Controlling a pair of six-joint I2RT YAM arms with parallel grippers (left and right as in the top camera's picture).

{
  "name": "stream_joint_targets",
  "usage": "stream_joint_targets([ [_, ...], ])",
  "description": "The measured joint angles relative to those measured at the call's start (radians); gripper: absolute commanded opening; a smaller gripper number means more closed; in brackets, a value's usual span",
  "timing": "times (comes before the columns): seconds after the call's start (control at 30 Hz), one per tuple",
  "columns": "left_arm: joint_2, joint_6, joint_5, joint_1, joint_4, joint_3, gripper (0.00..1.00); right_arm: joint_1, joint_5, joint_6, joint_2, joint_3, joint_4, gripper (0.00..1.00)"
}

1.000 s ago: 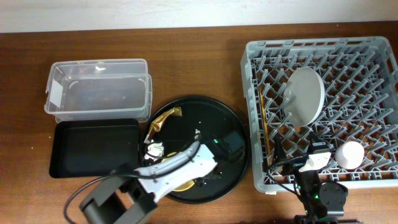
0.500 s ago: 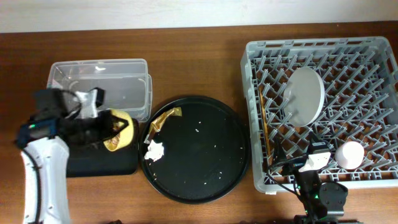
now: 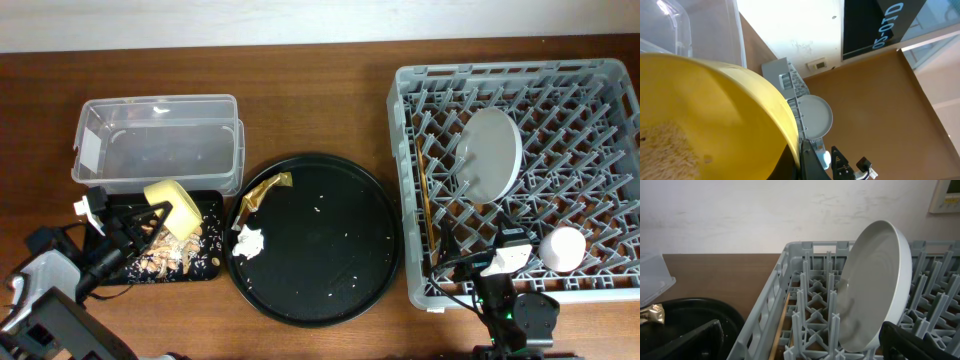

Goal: Sort waste into correct bins and load items into the dishwasher rack
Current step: 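Tip the yellow bowl to dump shells onto the black tray, then carry the yellow bowl to the dish rack and release it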

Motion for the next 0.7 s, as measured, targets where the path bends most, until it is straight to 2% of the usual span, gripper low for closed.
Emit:
stream_joint_targets([
  [0.2, 0.0, 0.038, -0.008, 0.0, 0.055, -0.002, 0.0, 0.0, 0.0, 0.0, 0.0, 0.0, 0.0, 0.98],
  [0.5, 0.0, 0.117, -0.005, 0.001, -0.005, -0.005, 0.0, 0.0, 0.0, 0.0, 0.0, 0.0, 0.0, 0.99],
  [0.53, 0.0, 0.125, 0.001, 0.001, 0.047, -0.008, 0.0, 0.0, 0.0, 0.0, 0.0, 0.0, 0.0, 0.98],
  [0.6, 0.0, 0.067, 0.007, 0.006, 0.076, -0.009, 0.0, 0.0, 0.0, 0.0, 0.0, 0.0, 0.0, 0.98],
  [0.7, 0.0, 0.078, -0.004, -0.006, 0.08, -0.01, 0.0, 0.0, 0.0, 0.0, 0.0, 0.0, 0.0, 0.98],
])
